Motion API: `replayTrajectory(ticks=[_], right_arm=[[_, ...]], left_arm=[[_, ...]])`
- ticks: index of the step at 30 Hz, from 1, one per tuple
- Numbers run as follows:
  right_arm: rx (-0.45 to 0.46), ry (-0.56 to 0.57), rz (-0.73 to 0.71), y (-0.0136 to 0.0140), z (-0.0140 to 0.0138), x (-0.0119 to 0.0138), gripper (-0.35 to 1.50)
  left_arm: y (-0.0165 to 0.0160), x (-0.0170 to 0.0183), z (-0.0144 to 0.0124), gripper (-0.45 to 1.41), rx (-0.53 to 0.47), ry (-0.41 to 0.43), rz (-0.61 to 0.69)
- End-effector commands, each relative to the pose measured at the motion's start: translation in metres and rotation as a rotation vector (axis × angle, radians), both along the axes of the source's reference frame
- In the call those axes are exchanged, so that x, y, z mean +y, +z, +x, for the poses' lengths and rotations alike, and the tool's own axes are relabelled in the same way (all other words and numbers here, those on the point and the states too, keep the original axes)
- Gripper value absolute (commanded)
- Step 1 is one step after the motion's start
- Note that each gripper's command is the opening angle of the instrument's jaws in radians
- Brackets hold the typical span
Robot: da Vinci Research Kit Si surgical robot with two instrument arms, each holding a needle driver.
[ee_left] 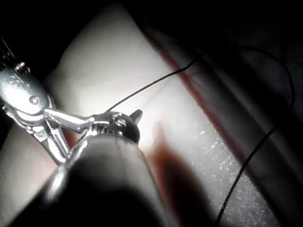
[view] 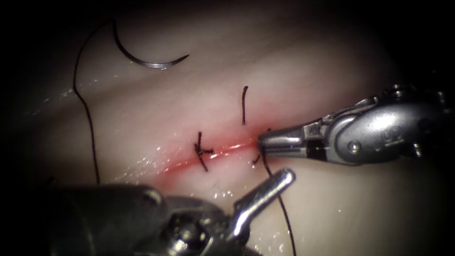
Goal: Wound Closure
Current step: Use the right gripper to grab the suture and regrasp with the left for more suture.
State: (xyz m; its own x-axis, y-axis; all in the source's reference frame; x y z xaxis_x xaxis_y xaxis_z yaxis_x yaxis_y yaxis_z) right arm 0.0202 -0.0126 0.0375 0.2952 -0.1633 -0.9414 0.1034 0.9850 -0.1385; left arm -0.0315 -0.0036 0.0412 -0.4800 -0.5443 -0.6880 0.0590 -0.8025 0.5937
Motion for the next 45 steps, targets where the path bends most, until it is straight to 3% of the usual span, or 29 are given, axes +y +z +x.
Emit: replayTrajectory(ticks=[1,3,8,13,19,30,41,42,43,44,45], right_arm=[[0.007,0.012,0.008,0.0008,0.0003,0.0006,-0.35],[0.013,0.033,0.035,0.0012,0.0000,0.0012,-0.35],[0.014,0.053,0.075,0.0019,-0.0005,0.0025,-0.35],[0.049,0.080,0.119,0.0024,-0.0011,0.0032,-0.35],[0.066,0.100,0.156,0.0032,-0.0013,0.0043,-0.35],[0.106,0.139,0.210,0.0049,-0.0012,0.0057,-0.35],[0.105,0.136,0.213,0.0053,-0.0010,0.0050,-0.35],[0.105,0.136,0.213,0.0054,-0.0010,0.0050,-0.35],[0.105,0.137,0.213,0.0054,-0.0009,0.0050,-0.35],[0.106,0.135,0.213,0.0054,-0.0009,0.0051,-0.35],[0.106,0.136,0.213,0.0054,-0.0008,0.0051,-0.35]], left_arm=[[0.0009,0.0000,-0.0006,1.18,0.008,-0.007,-0.001],[0.0014,0.0000,-0.0005,0.86,0.017,-0.014,-0.003],[0.0034,0.0000,-0.0002,0.62,0.036,0.013,-0.069],[0.0052,-0.0002,-0.0003,0.34,0.000,0.101,-0.064],[0.0053,-0.0008,-0.0012,0.47,-0.062,0.154,-0.068],[0.0054,-0.0027,-0.0044,0.47,-0.114,0.209,-0.087],[0.0049,-0.0034,-0.0038,0.66,-0.084,0.256,-0.082],[0.0047,-0.0034,-0.0038,0.59,-0.084,0.256,-0.081],[0.0046,-0.0035,-0.0038,0.37,-0.081,0.256,-0.086],[0.0045,-0.0035,-0.0037,-0.10,-0.079,0.255,-0.086],[0.0045,-0.0035,-0.0037,-0.45,-0.077,0.259,-0.090]])
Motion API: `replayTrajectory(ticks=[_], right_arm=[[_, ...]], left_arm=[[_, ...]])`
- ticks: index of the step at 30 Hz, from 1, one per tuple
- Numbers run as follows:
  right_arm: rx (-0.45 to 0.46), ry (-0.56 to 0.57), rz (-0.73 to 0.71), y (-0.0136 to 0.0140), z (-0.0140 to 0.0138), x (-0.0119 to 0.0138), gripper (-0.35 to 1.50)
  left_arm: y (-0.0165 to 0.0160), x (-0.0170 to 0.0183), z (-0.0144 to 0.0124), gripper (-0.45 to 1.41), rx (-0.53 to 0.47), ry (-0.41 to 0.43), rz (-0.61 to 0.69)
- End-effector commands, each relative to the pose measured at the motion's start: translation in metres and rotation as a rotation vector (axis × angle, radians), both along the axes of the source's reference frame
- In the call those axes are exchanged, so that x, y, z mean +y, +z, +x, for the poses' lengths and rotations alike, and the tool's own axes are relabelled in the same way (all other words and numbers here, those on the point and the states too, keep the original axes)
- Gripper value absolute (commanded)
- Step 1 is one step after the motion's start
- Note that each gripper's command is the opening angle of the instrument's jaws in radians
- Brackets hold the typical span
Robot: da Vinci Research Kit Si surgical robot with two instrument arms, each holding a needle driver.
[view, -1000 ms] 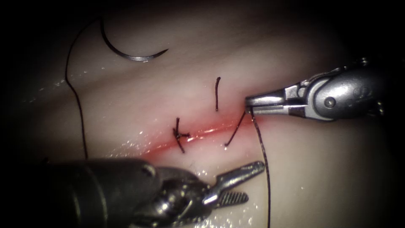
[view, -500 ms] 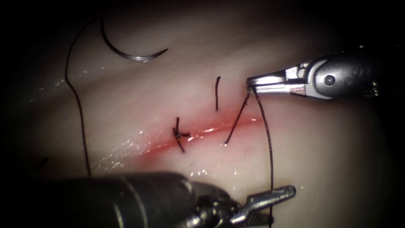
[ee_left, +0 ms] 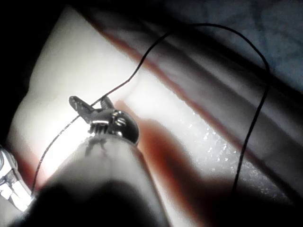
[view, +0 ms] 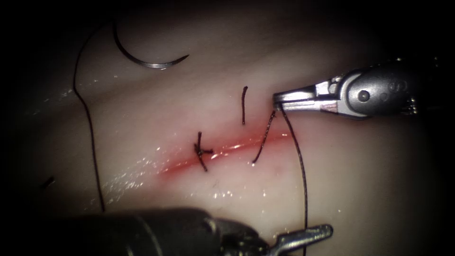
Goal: Wound Closure
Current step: Use the right gripper to grab the suture and regrasp with the left for more suture.
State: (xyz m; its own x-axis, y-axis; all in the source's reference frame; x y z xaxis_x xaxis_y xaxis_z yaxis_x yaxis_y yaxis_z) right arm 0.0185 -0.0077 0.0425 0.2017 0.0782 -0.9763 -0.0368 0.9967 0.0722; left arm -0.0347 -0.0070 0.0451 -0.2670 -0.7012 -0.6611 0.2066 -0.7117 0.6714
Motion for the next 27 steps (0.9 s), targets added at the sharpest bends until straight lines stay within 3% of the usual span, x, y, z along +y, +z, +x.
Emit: replayTrajectory(ticks=[1,4,7,11,17,18,19,20,25,26,27], right_arm=[[0.003,-0.001,-0.002,0.0004,0.0009,0.0001,-0.35],[0.003,0.001,0.004,0.0004,0.0009,0.0001,-0.35],[0.003,0.001,0.009,0.0004,0.0009,0.0001,-0.35],[0.006,-0.001,0.015,0.0003,0.0008,-0.0001,-0.35],[0.020,0.000,0.044,-0.0004,0.0006,-0.0015,-0.35],[0.028,0.007,0.055,-0.0007,0.0006,-0.0020,0.21],[0.036,0.013,0.065,-0.0009,0.0006,-0.0025,0.52],[0.039,0.040,0.104,-0.0016,0.0008,-0.0035,0.96],[0.008,0.086,0.137,-0.0032,0.0009,-0.0049,1.15],[0.001,0.095,0.142,-0.0038,0.0009,-0.0049,1.31],[0.004,0.098,0.147,-0.0042,0.0009,-0.0048,1.36]], left_arm=[[0.0005,-0.0002,-0.0005,-0.45,0.005,0.008,0.002],[0.0005,-0.0001,-0.0006,-0.45,0.042,0.076,-0.002],[0.0005,-0.0001,-0.0004,-0.45,0.039,0.083,0.000],[-0.0002,0.0005,0.0012,-0.45,0.028,0.032,-0.013],[-0.0022,0.0019,0.0062,-0.45,0.056,-0.051,-0.014],[-0.0025,0.0020,0.0070,-0.45,0.063,-0.064,-0.012],[-0.0029,0.0020,0.0079,-0.45,0.067,-0.074,-0.011],[-0.0037,0.0019,0.0097,-0.45,0.086,-0.096,-0.007],[-0.0050,0.0010,0.0122,-0.45,0.115,-0.115,-0.008],[-0.0054,0.0008,0.0129,-0.45,0.123,-0.120,-0.012],[-0.0056,0.0007,0.0133,-0.45,0.130,-0.120,-0.016]])
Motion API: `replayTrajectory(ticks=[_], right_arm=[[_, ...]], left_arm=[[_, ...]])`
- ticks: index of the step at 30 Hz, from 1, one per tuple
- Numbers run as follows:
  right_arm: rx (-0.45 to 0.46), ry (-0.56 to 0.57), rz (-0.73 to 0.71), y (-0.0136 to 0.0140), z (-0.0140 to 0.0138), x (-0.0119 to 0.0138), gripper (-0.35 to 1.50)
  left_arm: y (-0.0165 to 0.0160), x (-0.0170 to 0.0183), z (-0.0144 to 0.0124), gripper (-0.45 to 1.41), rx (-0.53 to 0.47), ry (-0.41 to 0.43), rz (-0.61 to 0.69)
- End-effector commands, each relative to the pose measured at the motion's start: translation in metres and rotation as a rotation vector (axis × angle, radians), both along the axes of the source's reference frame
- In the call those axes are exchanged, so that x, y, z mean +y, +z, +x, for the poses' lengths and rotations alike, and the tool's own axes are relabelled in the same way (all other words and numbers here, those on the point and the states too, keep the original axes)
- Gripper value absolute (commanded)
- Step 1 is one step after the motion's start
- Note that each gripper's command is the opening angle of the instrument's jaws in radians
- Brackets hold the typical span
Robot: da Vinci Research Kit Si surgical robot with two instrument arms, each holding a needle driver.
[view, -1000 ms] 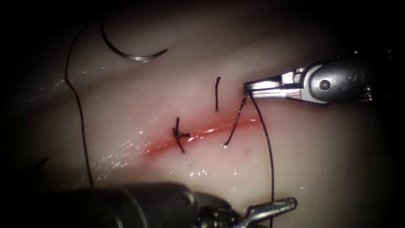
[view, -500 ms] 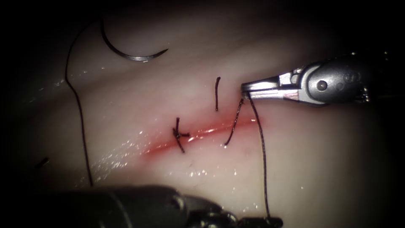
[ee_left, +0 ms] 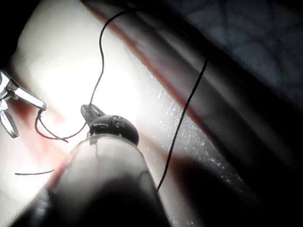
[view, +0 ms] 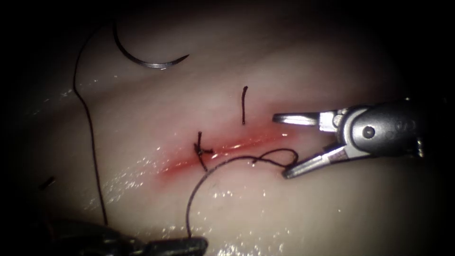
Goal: Wound Closure
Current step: Use the right gripper to grab the suture and regrasp with the left for more suture, then with the left tool, loop the suture twice around the right tool counter-clockwise.
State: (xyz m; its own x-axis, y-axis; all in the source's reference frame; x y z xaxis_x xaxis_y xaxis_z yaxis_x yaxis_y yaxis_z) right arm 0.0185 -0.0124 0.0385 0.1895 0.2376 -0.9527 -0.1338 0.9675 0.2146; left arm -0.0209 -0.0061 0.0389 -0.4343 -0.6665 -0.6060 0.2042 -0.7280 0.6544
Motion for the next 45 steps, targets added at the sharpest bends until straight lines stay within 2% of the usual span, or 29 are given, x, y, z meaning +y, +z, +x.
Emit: replayTrajectory(ticks=[1,2,3,6,7,9,10,11,13,17,19,21,22,23,25,27,28,32,38,45], right_arm=[[0.006,0.016,0.015,-0.0010,0.0005,0.0002,1.38],[0.006,0.016,0.015,-0.0010,0.0005,0.0002,1.38],[0.011,0.013,-0.013,-0.0016,0.0001,0.0005,1.30],[0.017,0.020,-0.025,-0.0031,-0.0005,0.0019,1.23],[0.030,0.019,-0.021,-0.0043,-0.0007,0.0032,1.13],[0.030,0.018,-0.017,-0.0048,-0.0007,0.0038,1.08],[0.037,0.011,-0.018,-0.0053,-0.0006,0.0044,0.88],[0.045,0.009,-0.017,-0.0057,-0.0004,0.0048,0.59],[0.054,0.004,-0.001,-0.0065,0.0002,0.0057,-0.35],[0.037,0.015,0.007,-0.0070,0.0021,0.0077,-0.35],[0.019,0.012,0.006,-0.0066,0.0035,0.0085,-0.35],[-0.012,-0.042,0.012,-0.0054,0.0057,0.0089,-0.35],[-0.012,-0.042,0.012,-0.0054,0.0057,0.0089,-0.35],[-0.015,-0.065,0.008,-0.0042,0.0076,0.0090,-0.35],[-0.014,-0.071,0.002,-0.0035,0.0084,0.0090,-0.35],[-0.017,-0.111,-0.029,-0.0009,0.0107,0.0086,-0.35],[-0.017,-0.111,-0.029,-0.0009,0.0107,0.0086,-0.35],[0.023,-0.153,0.005,0.0033,0.0128,0.0063,-0.35],[0.076,-0.167,0.051,0.0050,0.0125,0.0042,-0.35],[0.173,-0.158,0.079,0.0038,0.0118,0.0035,-0.35]], left_arm=[[0.0001,-0.0002,0.0002,-0.45,0.005,-0.008,-0.001],[0.0001,-0.0002,0.0002,-0.45,0.005,-0.008,-0.001],[-0.0002,-0.0002,0.0006,-0.45,0.010,-0.011,-0.010],[-0.0009,0.0003,0.0014,-0.45,0.021,-0.023,-0.020],[-0.0012,0.0007,0.0016,-0.45,0.026,-0.026,-0.026],[-0.0013,0.0010,0.0017,-0.45,0.032,-0.027,-0.040],[-0.0014,0.0011,0.0017,-0.45,0.038,-0.027,-0.049],[-0.0015,0.0013,0.0018,-0.45,0.044,-0.028,-0.058],[-0.0017,0.0016,0.0017,-0.45,0.071,-0.026,-0.085],[-0.0021,0.0017,0.0017,-0.45,0.084,-0.026,-0.115],[-0.0022,0.0018,0.0017,-0.45,0.095,-0.022,-0.128],[-0.0023,0.0023,0.0019,-0.45,0.109,-0.026,-0.141],[-0.0023,0.0023,0.0019,-0.45,0.109,-0.026,-0.141],[-0.0022,0.0027,0.0020,-0.45,0.114,-0.025,-0.155],[-0.0022,0.0029,0.0020,-0.45,0.117,-0.026,-0.158],[-0.0021,0.0035,0.0020,-0.45,0.131,-0.017,-0.178],[-0.0021,0.0035,0.0020,-0.45,0.131,-0.017,-0.178],[-0.0022,0.0043,0.0019,-0.45,0.133,0.003,-0.207],[-0.0015,0.0067,0.0022,-0.45,0.122,0.008,-0.192],[0.0023,0.0099,0.0026,-0.45,0.111,-0.017,-0.153]])
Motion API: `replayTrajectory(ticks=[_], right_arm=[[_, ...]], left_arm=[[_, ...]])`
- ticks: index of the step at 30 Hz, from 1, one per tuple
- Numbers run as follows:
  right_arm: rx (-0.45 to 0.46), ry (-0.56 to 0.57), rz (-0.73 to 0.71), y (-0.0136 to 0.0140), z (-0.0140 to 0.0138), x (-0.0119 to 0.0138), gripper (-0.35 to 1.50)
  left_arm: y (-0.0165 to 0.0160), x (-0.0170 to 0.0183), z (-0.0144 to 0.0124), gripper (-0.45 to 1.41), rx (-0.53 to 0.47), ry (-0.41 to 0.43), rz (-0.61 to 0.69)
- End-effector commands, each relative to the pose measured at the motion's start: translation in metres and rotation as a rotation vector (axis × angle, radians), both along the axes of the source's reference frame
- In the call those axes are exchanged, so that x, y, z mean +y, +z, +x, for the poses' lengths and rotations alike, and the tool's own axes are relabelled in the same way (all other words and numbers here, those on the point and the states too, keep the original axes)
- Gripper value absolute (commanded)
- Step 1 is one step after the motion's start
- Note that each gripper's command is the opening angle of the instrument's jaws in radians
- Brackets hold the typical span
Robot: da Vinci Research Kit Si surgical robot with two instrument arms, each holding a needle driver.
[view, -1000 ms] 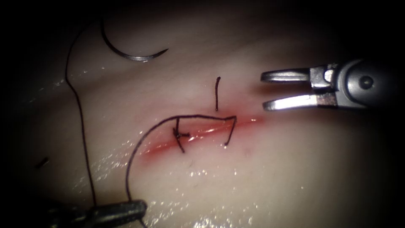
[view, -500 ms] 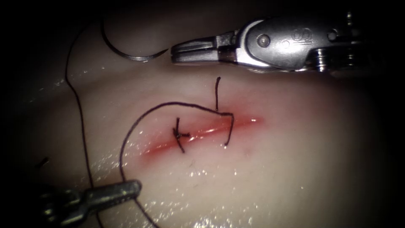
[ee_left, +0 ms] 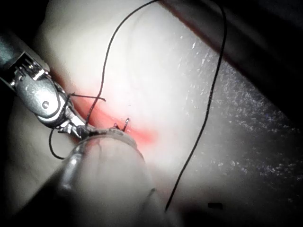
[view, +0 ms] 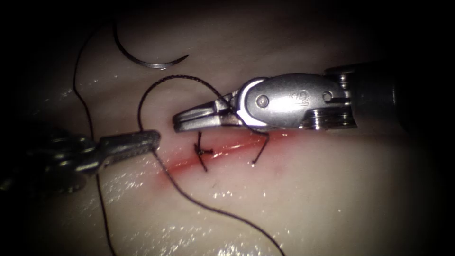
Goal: Wound Closure
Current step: With the left tool, loop the suture twice around the right tool counter-clockwise.
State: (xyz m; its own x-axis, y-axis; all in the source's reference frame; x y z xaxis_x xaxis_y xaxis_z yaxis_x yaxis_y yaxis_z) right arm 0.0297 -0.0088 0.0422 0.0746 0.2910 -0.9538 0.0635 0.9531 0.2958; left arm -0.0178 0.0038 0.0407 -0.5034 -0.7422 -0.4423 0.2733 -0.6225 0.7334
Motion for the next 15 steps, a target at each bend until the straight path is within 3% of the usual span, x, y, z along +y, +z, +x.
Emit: replayTrajectory(ticks=[1,7,15], right_arm=[[0.017,0.009,0.008,0.0000,0.0006,-0.0001,-0.35],[0.045,0.051,0.021,-0.0005,-0.0003,0.0007,-0.35],[0.094,0.101,0.072,-0.0008,-0.0005,0.0010,-0.35]], left_arm=[[0.0015,0.0003,-0.0005,-0.45,0.001,0.000,0.018],[0.0058,0.0000,-0.0003,-0.45,0.045,0.038,0.097],[0.0086,-0.0003,-0.0010,-0.45,0.038,0.041,0.121]])
